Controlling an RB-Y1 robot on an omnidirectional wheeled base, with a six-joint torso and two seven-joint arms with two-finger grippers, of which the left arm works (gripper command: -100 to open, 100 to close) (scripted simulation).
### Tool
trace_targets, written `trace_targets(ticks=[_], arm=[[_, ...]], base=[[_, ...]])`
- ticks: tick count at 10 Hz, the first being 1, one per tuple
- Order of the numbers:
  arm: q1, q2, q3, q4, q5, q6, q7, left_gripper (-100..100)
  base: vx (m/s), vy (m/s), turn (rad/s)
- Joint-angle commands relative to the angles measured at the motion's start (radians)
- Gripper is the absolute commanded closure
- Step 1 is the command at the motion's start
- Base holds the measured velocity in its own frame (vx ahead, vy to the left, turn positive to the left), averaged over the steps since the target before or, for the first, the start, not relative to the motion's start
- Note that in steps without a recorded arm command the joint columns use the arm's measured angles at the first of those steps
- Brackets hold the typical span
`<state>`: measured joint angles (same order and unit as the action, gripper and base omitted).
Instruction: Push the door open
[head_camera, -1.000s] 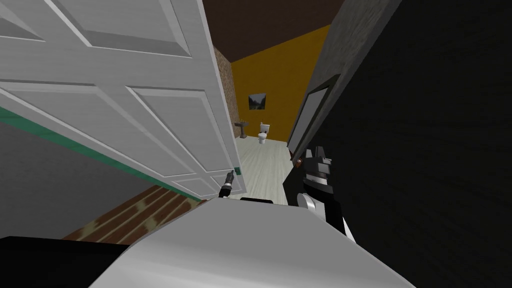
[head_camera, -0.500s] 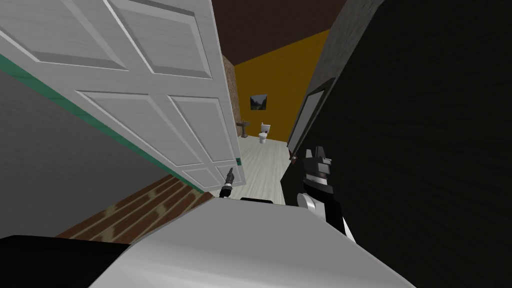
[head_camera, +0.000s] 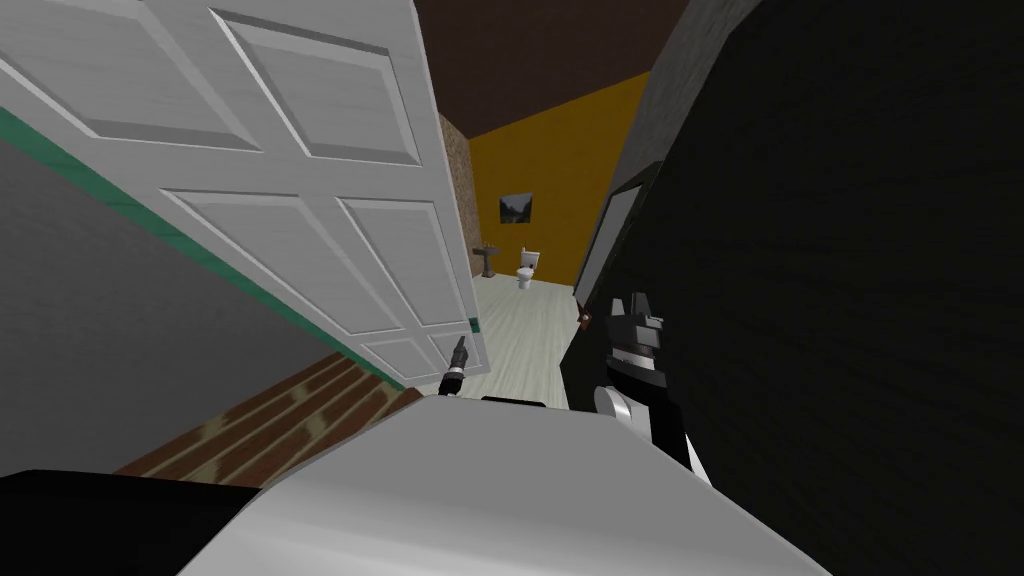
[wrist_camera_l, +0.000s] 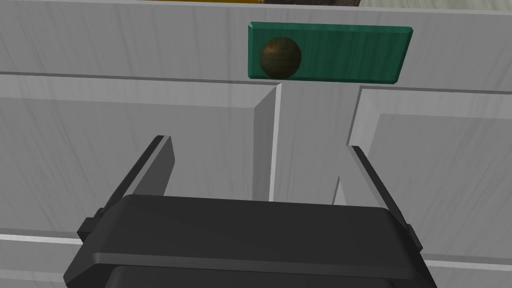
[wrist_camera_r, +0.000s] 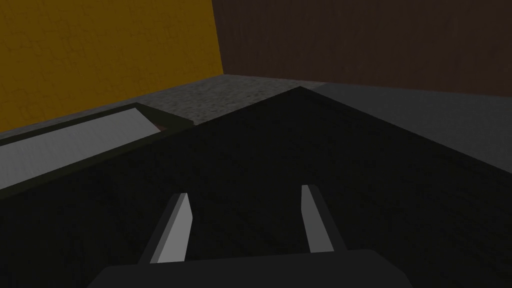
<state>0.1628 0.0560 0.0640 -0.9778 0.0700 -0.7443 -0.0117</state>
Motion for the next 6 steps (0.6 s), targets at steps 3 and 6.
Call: trace_targets(ticks=[3, 6], arm=[[-0.006, 0.001, 0.008, 0.014, 0.003, -0.013, -0.004, -100], [-0.012, -0.010, 0.016, 0.026, 0.006, -0.026, -0.008, -100]], base=[[0.208, 0.041, -0.028], [0.235, 0.045, -0.030]])
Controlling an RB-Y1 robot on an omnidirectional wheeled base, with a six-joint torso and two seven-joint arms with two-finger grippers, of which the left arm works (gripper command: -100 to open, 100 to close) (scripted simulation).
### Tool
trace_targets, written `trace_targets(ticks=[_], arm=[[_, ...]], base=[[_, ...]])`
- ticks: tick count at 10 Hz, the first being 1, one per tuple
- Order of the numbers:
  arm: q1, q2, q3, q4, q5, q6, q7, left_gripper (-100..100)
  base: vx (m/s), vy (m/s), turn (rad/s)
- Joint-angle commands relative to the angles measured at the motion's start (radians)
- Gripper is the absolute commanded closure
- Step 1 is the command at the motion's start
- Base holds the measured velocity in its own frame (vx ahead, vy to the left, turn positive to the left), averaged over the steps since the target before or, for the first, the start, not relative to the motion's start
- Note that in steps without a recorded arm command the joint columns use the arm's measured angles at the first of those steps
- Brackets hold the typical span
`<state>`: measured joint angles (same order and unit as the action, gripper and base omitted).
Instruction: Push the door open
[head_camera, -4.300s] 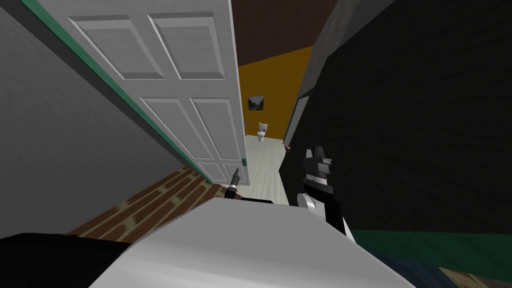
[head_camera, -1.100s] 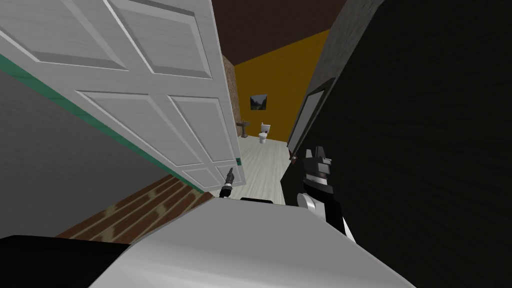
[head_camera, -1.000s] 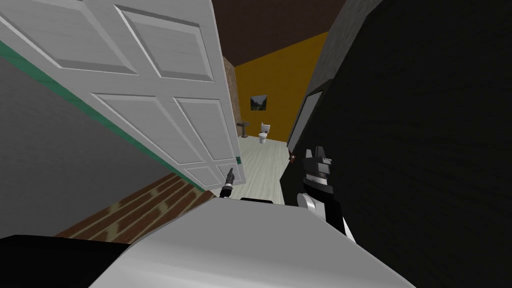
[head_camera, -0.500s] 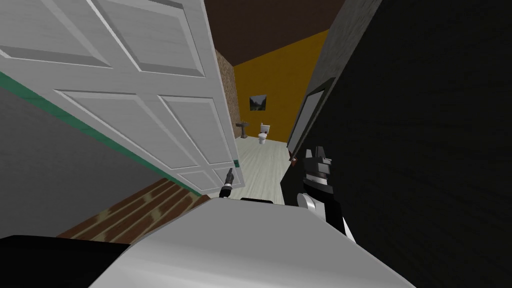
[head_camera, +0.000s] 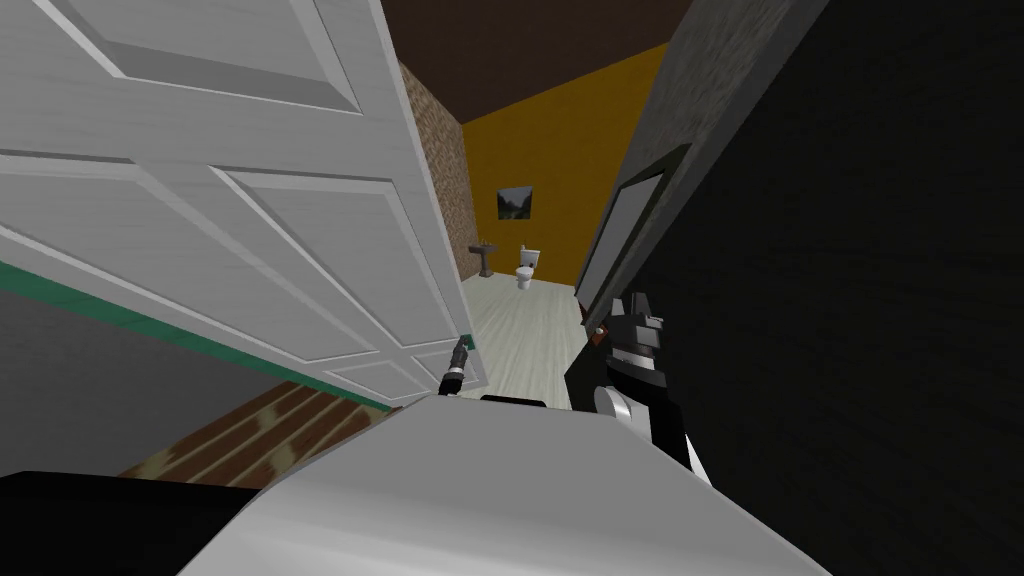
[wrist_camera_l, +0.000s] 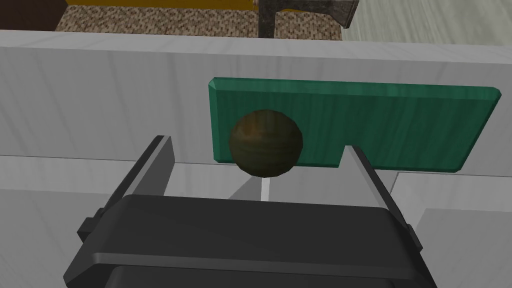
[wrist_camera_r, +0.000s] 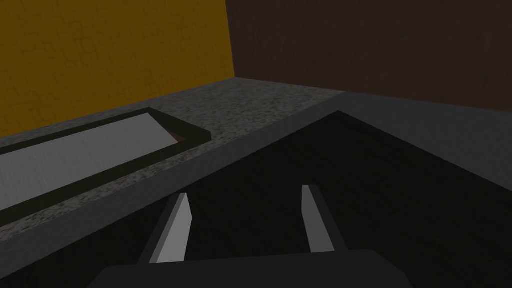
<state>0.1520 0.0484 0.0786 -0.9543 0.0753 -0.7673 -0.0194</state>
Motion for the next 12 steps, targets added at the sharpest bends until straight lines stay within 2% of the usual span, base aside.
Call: trace_targets(ticks=[1, 2, 3, 8, 12], arm=[[-0.002, -0.006, 0.003, 0.005, 0.001, -0.005, -0.001, -100], [0.000, -0.004, 0.001, 0.004, 0.001, -0.004, -0.001, -100], [0.000, -0.004, 0.001, 0.004, 0.001, -0.004, -0.001, 100], [0.000, -0.004, 0.001, 0.004, 0.001, -0.004, -0.001, 100], [-0.004, 0.004, 0.043, 0.006, 0.024, 0.007, -0.012, 100]], base=[[0.174, 0.023, -0.004], [0.065, 0.004, 0.009], [-0.011, -0.002, -0.008], [-0.011, -0.001, -0.002], [0.164, -0.051, 0.060]])
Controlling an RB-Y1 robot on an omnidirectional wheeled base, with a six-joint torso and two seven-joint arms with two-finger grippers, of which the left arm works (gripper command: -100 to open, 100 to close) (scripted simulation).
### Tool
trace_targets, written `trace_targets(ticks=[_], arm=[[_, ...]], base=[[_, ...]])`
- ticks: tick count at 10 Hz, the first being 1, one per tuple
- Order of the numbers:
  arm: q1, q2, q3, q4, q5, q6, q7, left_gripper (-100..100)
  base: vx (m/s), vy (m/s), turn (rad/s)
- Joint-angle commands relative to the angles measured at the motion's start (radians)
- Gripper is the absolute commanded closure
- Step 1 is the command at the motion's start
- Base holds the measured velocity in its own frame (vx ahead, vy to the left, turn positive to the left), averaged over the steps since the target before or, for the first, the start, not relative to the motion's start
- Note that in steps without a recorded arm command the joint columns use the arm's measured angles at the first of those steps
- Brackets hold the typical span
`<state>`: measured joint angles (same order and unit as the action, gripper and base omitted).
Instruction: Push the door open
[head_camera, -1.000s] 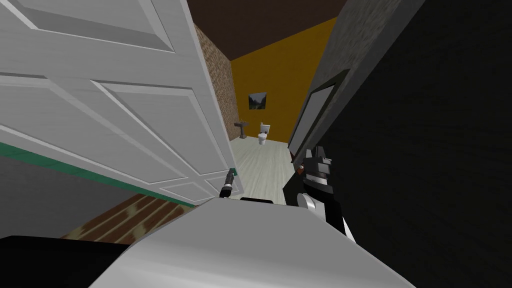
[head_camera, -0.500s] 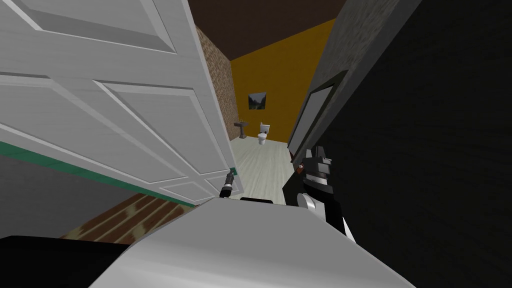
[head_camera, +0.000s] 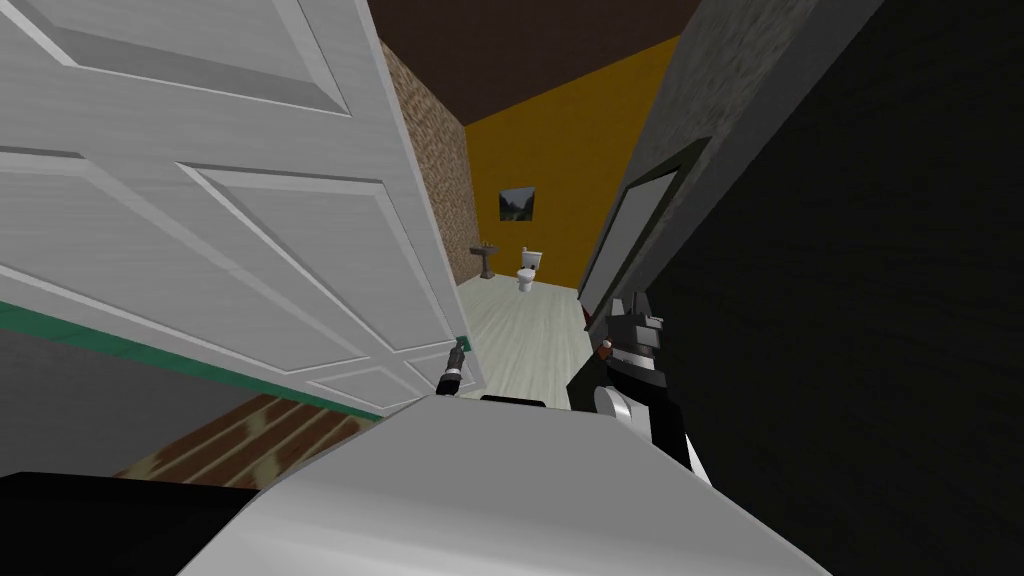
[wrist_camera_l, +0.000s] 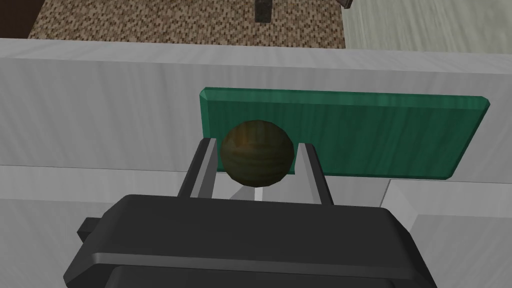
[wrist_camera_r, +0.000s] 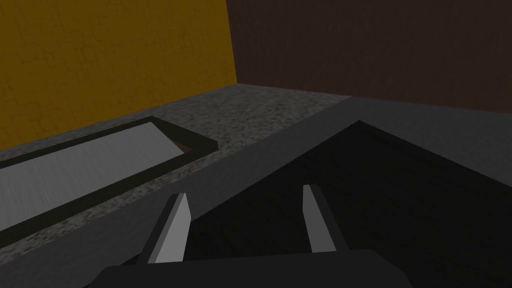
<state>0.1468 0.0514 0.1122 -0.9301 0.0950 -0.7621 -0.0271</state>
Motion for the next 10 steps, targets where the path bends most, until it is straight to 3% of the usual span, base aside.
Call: trace_targets(ticks=[1, 7, 9, 10], arm=[[0.000, 0.002, 0.023, -0.018, 0.012, 0.004, -0.008, 100], [-0.010, -0.012, 0.108, -0.019, 0.059, 0.022, -0.030, 100], [-0.013, -0.020, 0.129, -0.020, 0.071, 0.026, -0.035, 100], [-0.005, -0.022, 0.118, -0.026, 0.065, 0.035, -0.035, 100]], base=[[0.228, -0.030, 0.093], [0.193, -0.045, 0.085], [0.193, -0.043, 0.062], [0.087, -0.023, 0.031]])
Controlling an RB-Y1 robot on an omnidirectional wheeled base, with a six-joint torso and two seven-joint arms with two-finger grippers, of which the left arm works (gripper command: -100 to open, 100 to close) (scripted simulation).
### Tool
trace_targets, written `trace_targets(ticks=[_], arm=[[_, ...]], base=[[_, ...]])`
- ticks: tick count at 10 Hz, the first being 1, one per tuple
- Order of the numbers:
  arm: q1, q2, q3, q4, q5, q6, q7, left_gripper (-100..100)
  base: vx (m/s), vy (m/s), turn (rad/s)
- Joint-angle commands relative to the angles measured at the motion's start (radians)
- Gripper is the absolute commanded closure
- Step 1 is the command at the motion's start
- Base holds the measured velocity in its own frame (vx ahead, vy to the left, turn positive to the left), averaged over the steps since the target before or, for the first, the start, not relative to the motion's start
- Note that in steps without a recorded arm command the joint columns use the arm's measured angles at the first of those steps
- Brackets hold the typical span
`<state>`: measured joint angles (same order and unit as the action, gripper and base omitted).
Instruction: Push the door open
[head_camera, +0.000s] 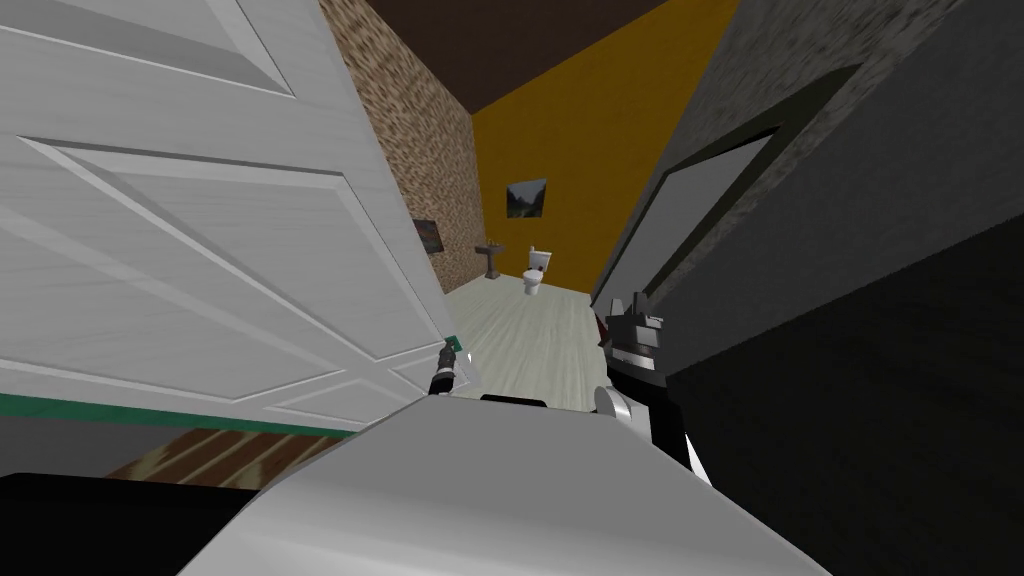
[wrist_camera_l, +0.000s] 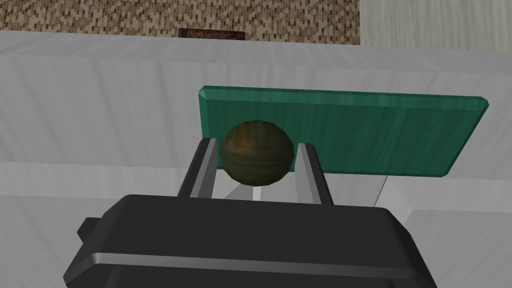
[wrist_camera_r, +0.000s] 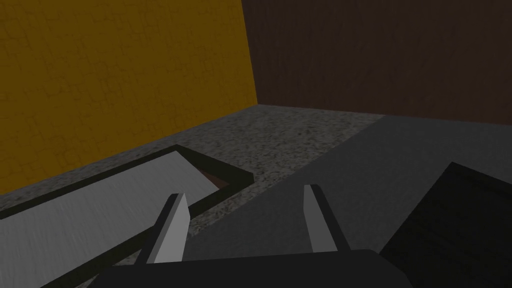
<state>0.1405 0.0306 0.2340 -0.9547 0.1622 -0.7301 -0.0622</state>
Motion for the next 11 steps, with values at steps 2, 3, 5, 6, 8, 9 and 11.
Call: trace_targets(ticks=[2, 3, 5, 6, 8, 9, 11], arm=[[0.000, 0.010, 0.019, 0.001, 0.010, -0.001, -0.006, 100], [0.000, 0.013, 0.028, 0.001, 0.015, -0.002, -0.008, 100], [0.001, 0.017, 0.051, 0.002, 0.026, -0.003, -0.015, 100], [0.001, 0.017, 0.063, 0.002, 0.033, -0.004, -0.019, 100], [0.001, 0.013, 0.094, 0.003, 0.049, -0.006, -0.028, 100], [0.001, 0.009, 0.105, 0.004, 0.055, -0.007, -0.031, 100], [0.002, -0.002, 0.127, 0.004, 0.066, -0.009, -0.038, 100]], base=[[0.156, -0.026, 0.044], [0.182, -0.007, 0.046], [0.205, 0.019, 0.042], [0.216, 0.016, 0.041], [0.226, 0.008, 0.068], [0.248, -0.009, 0.084], [0.241, -0.003, 0.074]])
